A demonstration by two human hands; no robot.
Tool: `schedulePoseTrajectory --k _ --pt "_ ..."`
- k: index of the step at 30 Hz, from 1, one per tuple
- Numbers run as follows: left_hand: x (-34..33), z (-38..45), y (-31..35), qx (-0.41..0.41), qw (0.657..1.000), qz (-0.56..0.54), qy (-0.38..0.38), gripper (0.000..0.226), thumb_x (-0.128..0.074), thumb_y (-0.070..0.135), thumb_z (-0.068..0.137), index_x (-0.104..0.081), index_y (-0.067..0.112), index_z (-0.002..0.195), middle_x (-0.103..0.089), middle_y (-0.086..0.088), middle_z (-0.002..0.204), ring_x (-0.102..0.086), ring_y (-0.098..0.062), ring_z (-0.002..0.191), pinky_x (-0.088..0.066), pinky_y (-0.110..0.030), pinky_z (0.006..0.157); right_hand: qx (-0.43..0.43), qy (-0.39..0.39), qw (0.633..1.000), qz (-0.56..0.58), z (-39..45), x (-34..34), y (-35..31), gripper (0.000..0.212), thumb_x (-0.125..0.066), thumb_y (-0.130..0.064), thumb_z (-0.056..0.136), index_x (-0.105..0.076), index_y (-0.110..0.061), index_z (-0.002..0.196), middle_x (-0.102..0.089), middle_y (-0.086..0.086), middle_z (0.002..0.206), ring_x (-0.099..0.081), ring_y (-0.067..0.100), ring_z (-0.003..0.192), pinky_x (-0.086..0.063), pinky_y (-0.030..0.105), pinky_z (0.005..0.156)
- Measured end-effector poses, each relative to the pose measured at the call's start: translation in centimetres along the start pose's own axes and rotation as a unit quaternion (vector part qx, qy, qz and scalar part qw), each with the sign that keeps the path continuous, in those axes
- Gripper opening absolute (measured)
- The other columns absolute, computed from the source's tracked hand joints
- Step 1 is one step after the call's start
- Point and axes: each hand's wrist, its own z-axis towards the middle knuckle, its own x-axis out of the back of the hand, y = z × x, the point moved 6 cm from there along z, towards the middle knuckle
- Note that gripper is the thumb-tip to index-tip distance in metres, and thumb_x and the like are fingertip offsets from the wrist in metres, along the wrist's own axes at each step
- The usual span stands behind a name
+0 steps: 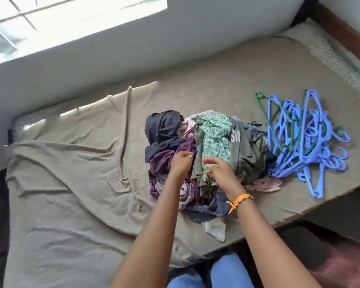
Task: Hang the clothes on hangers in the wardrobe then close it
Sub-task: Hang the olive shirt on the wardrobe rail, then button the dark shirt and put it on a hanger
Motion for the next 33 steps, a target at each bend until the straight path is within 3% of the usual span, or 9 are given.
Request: schedulePoseTrajectory --k 5,11,13,15,18,22,27,31,33 --pt "2.8 8.2 0.8 0.025 0.985 0.058 0.163 0.040 -0.054 0.010 0.091 -0.043 0.007 0.130 -0.042 -0.015 0.137 -0.041 -0.032 0.125 -0.036 -0.035 0.100 -0.035 -0.032 0.998 -0.029 5.7 -1.6 0.2 0.027 -0.038 -0.007 0.097 -0.063 -0.017 0.104 -0.063 -0.002 0.101 -0.059 0.008 0.078 -0.043 0.017 0.065" --pt "5.1 17.7 1.0 0.113 0.955 0.163 0.220 0.104 -0.075 0.034 0.078 -0.002 0.019 0.151 -0.011 -0.013 0.156 -0.017 -0.039 0.140 -0.015 -0.052 0.113 -0.065 -0.013 0.998 -0.021 9.8 -1.8 2.8 0.026 -0.040 -0.010 0.098 -0.061 -0.025 0.093 -0.065 -0.001 0.092 -0.061 0.010 0.078 -0.050 0.024 0.074" --pt "5.7 19.8 0.2 0.126 0.960 0.147 0.204 0.079 -0.067 0.026 0.084 -0.021 0.020 0.149 -0.033 -0.014 0.149 -0.035 -0.038 0.132 -0.028 -0.050 0.108 -0.064 -0.013 0.998 -0.015 11.1 -1.9 2.7 0.027 -0.041 -0.009 0.098 -0.061 -0.027 0.090 -0.065 -0.001 0.090 -0.061 0.010 0.077 -0.050 0.025 0.074" --pt "6.7 20.4 0.0 0.099 0.968 0.075 0.219 0.033 -0.051 0.011 0.087 -0.057 0.014 0.119 -0.059 -0.015 0.124 -0.054 -0.037 0.109 -0.043 -0.040 0.090 -0.057 -0.016 0.998 -0.010 12.1 -2.1 1.7 0.028 -0.042 -0.007 0.097 -0.061 -0.026 0.089 -0.065 -0.002 0.087 -0.060 0.010 0.076 -0.049 0.024 0.073" --pt "7.1 18.3 1.7 0.038 0.963 -0.088 0.252 0.025 -0.038 0.000 0.084 -0.060 0.012 0.089 -0.063 -0.011 0.092 -0.051 -0.024 0.080 -0.039 -0.029 0.071 -0.039 -0.008 0.999 0.022 13.0 -2.0 -1.3 0.027 -0.041 -0.001 0.097 -0.062 -0.017 0.092 -0.064 -0.002 0.086 -0.059 0.010 0.079 -0.050 0.021 0.077" --pt "4.9 13.9 8.0 -0.122 0.956 -0.168 0.206 0.041 -0.037 -0.002 0.083 -0.060 0.008 0.116 -0.062 -0.011 0.117 -0.057 -0.023 0.106 -0.046 -0.034 0.091 -0.009 -0.005 0.993 0.119 13.9 -1.5 -6.7 0.020 -0.042 -0.015 0.100 -0.058 -0.016 0.111 -0.062 0.001 0.108 -0.059 0.011 0.092 -0.048 0.026 0.083" --pt "4.0 6.6 19.7 -0.425 0.890 -0.068 0.149 0.031 -0.046 -0.010 0.070 -0.064 0.003 0.092 -0.051 -0.003 0.087 -0.051 -0.028 0.086 -0.043 -0.041 0.080 -0.004 -0.105 0.894 0.436 14.2 1.0 -16.1 0.060 -0.041 -0.061 0.083 -0.061 -0.014 0.112 -0.061 0.010 0.105 -0.061 0.022 0.087 -0.052 0.034 0.077" --pt "1.9 0.8 21.9 -0.503 0.864 0.020 0.028 0.048 -0.052 -0.012 0.072 -0.066 0.008 0.114 -0.052 0.000 0.094 -0.052 -0.023 0.092 -0.041 -0.027 0.086 0.103 -0.044 0.883 0.457 12.2 6.3 -23.7 0.027 -0.055 -0.013 0.087 -0.064 -0.001 0.110 -0.071 0.009 0.092 -0.070 0.020 0.082 -0.057 0.032 0.073" --pt "1.6 -0.9 21.3 -0.470 0.881 -0.009 -0.050 0.051 -0.051 -0.011 0.076 -0.063 0.012 0.119 -0.055 0.002 0.105 -0.055 -0.014 0.103 -0.041 -0.020 0.096 0.167 0.022 0.890 0.423 10.7 9.2 -26.2 0.038 -0.049 0.008 0.084 -0.053 0.006 0.122 -0.071 0.008 0.087 -0.070 0.020 0.079 -0.055 0.030 0.068"
